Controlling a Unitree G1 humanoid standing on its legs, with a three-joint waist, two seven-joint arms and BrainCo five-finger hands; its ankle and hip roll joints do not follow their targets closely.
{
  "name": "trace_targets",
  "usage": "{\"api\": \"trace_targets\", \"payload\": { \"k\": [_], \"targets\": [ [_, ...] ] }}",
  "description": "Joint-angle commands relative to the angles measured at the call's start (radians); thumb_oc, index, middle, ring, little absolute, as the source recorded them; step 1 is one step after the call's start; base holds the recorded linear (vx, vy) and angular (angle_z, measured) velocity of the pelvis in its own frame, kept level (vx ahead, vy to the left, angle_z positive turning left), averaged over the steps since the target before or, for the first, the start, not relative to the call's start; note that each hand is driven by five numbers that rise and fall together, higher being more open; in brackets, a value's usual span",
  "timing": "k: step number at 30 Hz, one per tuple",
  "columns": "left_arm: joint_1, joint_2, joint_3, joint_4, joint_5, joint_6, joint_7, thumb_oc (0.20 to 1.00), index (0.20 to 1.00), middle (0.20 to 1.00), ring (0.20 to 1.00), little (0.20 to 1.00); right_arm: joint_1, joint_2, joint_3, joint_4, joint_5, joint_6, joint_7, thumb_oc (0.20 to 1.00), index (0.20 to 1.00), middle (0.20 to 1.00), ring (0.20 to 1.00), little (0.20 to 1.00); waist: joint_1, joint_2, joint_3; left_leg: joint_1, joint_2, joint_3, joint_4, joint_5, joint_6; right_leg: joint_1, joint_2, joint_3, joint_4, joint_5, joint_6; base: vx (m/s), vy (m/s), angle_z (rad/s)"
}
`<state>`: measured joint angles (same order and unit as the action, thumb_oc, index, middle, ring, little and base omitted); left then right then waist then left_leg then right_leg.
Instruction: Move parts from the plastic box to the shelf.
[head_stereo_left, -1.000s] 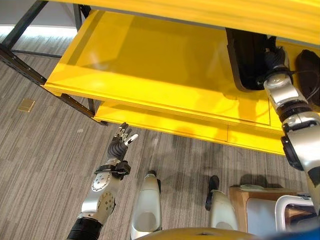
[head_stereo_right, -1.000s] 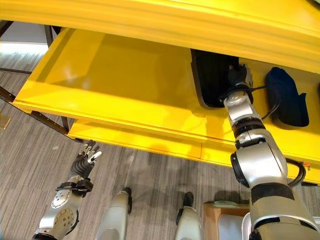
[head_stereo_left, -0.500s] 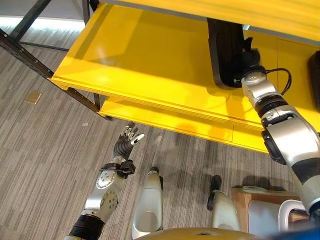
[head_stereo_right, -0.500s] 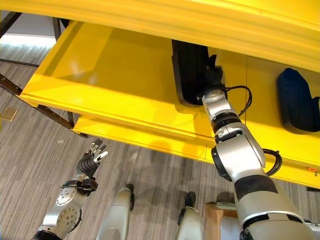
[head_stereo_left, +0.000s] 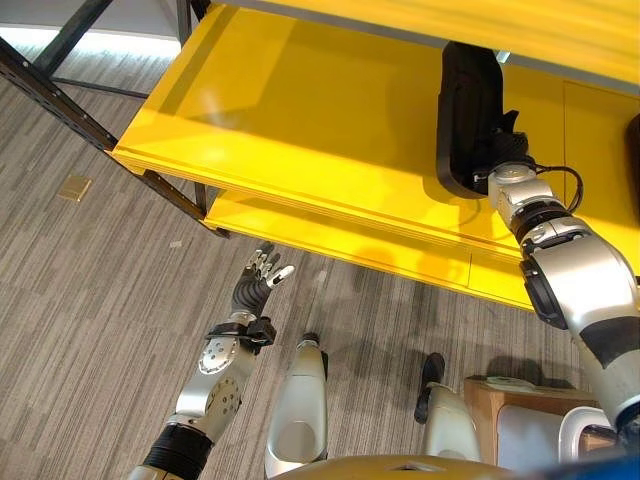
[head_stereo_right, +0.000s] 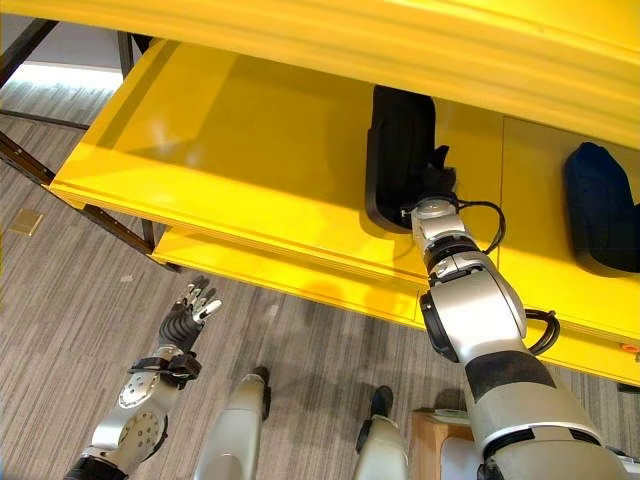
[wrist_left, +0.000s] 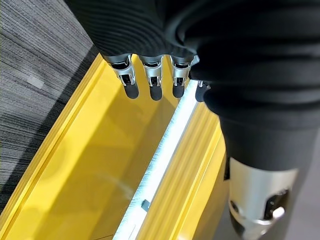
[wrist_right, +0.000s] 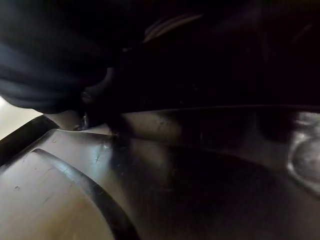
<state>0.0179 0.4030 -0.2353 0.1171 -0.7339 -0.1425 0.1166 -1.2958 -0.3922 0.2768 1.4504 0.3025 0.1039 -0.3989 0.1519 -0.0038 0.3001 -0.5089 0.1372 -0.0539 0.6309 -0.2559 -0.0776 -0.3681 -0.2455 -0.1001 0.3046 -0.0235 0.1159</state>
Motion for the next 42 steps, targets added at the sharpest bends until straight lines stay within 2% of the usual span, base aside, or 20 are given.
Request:
{"api": "trace_targets", "payload": {
  "k": [1,15,22,30,42],
  "targets": [
    [-0.011,0.037,-0.03,-0.095,-0.002,-0.054,0.014,1.0,1.0,1.0,1.0,1.0,-0.044,-0.044,-0.039,-0.011,0.011,-0.03,-0.046,0.2,0.2,0.2,0.2,0.2,0.021,-0.015,-0.015,-0.005,-0.003,-0.058,-0.061,0.092,0.02,-0.054,0.014,0.007,0.239,-0.084,-0.025,0.0,0.0,0.0],
    [0.009,0.056,-0.037,-0.116,-0.003,-0.064,0.013,1.0,1.0,1.0,1.0,1.0,-0.061,-0.132,0.003,0.021,-0.074,-0.006,-0.054,0.2,0.2,0.2,0.2,0.2,0.018,-0.011,-0.01,-0.022,-0.001,-0.068,-0.047,0.088,0.018,-0.063,0.016,0.004,0.256,-0.093,-0.024,0.0,0.0,0.01],
    [0.014,0.066,-0.037,-0.117,-0.004,-0.069,0.005,1.0,1.0,1.0,1.0,1.0,-0.071,-0.219,0.015,0.032,-0.084,-0.01,-0.058,0.2,0.2,0.2,0.2,0.2,0.015,-0.008,-0.005,-0.033,-0.002,-0.07,-0.038,0.088,0.017,-0.07,0.013,0.002,0.268,-0.096,-0.024,0.0,0.001,0.02],
    [0.029,0.073,-0.032,-0.122,-0.008,-0.061,0.005,1.0,1.0,1.0,1.0,1.0,-0.108,-0.262,0.029,0.03,-0.063,-0.014,-0.067,0.2,0.2,0.2,0.2,0.2,0.008,-0.009,-0.006,-0.052,-0.001,-0.072,-0.03,0.089,0.015,-0.088,0.017,0.003,0.27,-0.094,-0.025,0.0,0.0,0.0],
    [0.031,0.078,-0.035,-0.125,-0.011,-0.066,0.016,1.0,1.0,1.0,1.0,1.0,-0.138,-0.227,0.036,0.041,-0.025,-0.026,-0.079,0.2,0.2,0.2,0.2,0.2,0.006,-0.009,0.006,-0.077,-0.005,-0.072,-0.008,0.079,0.021,-0.105,0.015,0.006,0.28,-0.095,-0.025,0.0,0.0,0.0]
  ]
}}
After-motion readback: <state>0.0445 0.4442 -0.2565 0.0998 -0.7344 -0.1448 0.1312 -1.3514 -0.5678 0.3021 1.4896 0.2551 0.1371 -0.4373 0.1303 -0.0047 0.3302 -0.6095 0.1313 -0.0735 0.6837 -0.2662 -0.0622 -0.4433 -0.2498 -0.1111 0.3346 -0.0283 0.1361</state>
